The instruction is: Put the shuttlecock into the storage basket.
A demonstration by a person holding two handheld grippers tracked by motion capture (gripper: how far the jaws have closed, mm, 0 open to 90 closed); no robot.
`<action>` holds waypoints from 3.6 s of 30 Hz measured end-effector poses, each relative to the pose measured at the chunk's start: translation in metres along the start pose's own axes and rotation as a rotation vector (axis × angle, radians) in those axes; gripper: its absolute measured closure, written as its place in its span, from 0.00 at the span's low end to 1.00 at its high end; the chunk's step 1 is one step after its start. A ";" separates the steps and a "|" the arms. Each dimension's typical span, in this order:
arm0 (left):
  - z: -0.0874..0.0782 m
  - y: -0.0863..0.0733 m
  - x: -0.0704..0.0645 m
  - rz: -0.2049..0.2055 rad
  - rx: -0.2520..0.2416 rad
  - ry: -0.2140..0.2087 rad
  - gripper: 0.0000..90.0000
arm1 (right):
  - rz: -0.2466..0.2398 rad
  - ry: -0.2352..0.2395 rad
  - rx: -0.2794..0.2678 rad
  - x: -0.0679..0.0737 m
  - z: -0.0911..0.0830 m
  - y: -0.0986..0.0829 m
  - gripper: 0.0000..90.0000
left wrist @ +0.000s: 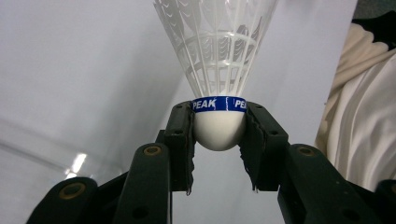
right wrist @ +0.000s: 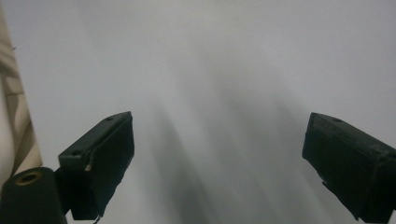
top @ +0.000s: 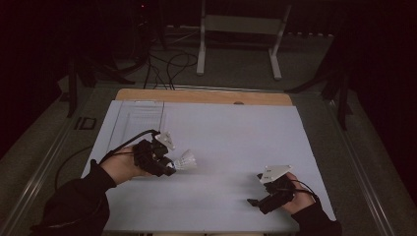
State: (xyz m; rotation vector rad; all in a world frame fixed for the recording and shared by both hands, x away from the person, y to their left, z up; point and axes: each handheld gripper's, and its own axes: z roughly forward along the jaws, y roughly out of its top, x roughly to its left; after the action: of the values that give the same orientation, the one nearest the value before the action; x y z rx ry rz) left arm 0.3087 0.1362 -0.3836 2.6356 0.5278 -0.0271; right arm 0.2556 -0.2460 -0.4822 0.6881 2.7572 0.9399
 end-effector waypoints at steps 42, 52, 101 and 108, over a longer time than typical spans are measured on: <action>-0.060 -0.040 0.044 -0.173 -0.004 0.102 0.74 | -0.047 -0.002 -0.096 0.004 0.005 -0.014 0.10; -0.066 -0.051 0.054 -0.245 -0.015 0.125 0.74 | -0.049 -0.009 -0.110 0.004 0.003 -0.014 0.10; -0.079 -0.106 0.080 -0.446 -0.080 0.175 0.74 | -0.041 0.009 -0.126 0.006 0.003 -0.014 0.10; -0.073 -0.114 0.087 -0.432 -0.087 0.182 0.74 | -0.042 0.013 -0.122 0.005 0.004 -0.014 0.10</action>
State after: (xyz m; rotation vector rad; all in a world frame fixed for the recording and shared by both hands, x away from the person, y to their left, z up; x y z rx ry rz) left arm 0.3421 0.2928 -0.3759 2.4042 1.1253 0.1008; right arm 0.2466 -0.2512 -0.4940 0.6038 2.6870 1.0972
